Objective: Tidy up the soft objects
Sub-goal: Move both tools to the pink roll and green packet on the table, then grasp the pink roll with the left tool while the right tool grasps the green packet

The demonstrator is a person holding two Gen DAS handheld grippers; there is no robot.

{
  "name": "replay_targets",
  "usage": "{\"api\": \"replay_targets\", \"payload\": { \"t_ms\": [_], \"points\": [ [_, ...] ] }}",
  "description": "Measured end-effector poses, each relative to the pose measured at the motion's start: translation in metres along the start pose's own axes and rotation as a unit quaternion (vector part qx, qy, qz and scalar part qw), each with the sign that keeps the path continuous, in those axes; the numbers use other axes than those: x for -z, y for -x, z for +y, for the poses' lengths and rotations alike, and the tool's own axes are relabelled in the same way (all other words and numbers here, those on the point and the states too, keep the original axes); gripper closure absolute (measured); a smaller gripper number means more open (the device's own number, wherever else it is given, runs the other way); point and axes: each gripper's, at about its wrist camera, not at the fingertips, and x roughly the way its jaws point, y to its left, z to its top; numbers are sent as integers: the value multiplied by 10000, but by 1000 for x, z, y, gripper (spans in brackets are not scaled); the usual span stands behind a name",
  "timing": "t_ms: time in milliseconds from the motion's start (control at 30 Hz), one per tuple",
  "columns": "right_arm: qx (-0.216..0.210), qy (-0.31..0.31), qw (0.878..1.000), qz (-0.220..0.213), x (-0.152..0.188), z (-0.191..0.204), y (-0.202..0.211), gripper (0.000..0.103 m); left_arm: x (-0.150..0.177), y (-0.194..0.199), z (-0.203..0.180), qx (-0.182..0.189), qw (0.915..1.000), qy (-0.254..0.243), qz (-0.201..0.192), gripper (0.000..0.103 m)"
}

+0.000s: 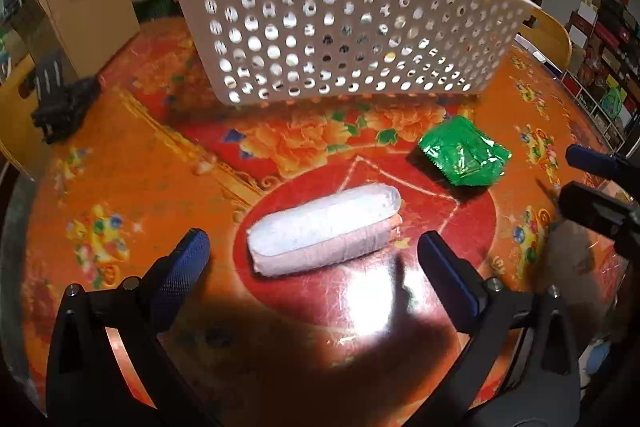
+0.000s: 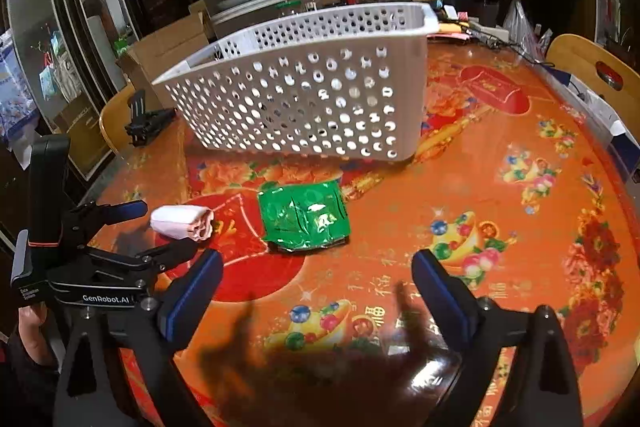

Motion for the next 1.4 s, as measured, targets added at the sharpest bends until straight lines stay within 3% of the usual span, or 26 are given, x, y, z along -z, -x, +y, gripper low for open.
{"api": "replay_targets", "payload": {
  "t_ms": [233, 333, 400, 733, 933, 1167, 1400],
  "points": [
    [14, 75, 9999, 147, -4, 5, -21, 12, -3, -13, 5, 52, 9998, 202, 15, 3],
    [39, 111, 9997, 215, -8, 7, -29, 12, -5, -13, 7, 46, 9997, 214, -53, 13],
    [51, 159, 9994, 287, -9, 10, -37, 12, -6, -11, 8, 51, 9996, 234, -123, 30],
    [187, 379, 9979, 486, -23, 22, -68, 13, -7, -2, 23, 464, 9971, 546, -271, 32],
    [411, 602, 9962, 471, -33, 34, -81, 35, -4, -1, 29, 611, 9955, 652, -315, 32],
    [629, 866, 9930, 504, -35, 45, -87, 42, -4, 0, 33, 722, 9941, 735, -339, 32],
    [717, 1128, 9901, 439, -30, 58, -87, 56, -4, -1, 33, 743, 9937, 758, -348, 32]
  ]
}}
